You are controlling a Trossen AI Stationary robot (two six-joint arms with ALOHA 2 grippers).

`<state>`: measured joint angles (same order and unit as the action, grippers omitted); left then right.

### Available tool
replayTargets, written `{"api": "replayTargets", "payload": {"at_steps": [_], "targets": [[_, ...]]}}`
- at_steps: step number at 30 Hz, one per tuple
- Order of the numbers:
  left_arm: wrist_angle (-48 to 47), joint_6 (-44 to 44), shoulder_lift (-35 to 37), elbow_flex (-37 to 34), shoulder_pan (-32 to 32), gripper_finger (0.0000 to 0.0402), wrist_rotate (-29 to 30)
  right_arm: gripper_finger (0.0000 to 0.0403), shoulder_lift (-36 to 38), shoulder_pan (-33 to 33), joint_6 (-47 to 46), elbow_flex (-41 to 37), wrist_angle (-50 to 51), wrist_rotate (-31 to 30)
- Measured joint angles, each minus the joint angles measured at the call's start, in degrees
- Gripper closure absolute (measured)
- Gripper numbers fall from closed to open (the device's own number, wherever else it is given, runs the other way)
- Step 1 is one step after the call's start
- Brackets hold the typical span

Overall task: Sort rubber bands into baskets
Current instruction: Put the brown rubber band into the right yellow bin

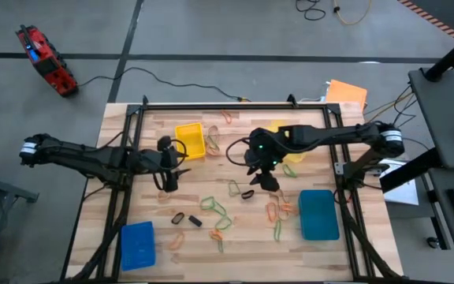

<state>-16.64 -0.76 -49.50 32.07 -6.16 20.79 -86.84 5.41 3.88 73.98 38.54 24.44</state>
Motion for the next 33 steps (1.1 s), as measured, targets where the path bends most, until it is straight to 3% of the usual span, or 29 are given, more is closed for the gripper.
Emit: {"api": "replayTargets", "payload": {"at_steps": [8,17,23,27,33], "targets": [[1.22,-3.09,0.07,-0.3,-0.94,0.0182,-0.18,0.022,-7.39,0.0,0.51,4.84,-0.26,-0.01],[-5.11,-6.15,0.88,1.24,-0.94,0.0182,9.29,0.022,-17.94,-0.13,-5.84,12.81,1.61,-0.29],[-8.78,-7.01,2.41,1.99,-0.94,0.0182,10.07,0.022,-23.08,0.2,2.72,17.29,8.37,-12.6],[-10.13,-6.79,3.59,1.99,-0.94,0.0182,10.13,0.022,-23.94,1.16,10.34,17.39,0.3,-18.95],[-10.07,-6.71,5.41,1.99,-0.94,0.0182,10.17,0.022,-25.99,4.13,14.07,17.39,-11.24,-22.81]]}}
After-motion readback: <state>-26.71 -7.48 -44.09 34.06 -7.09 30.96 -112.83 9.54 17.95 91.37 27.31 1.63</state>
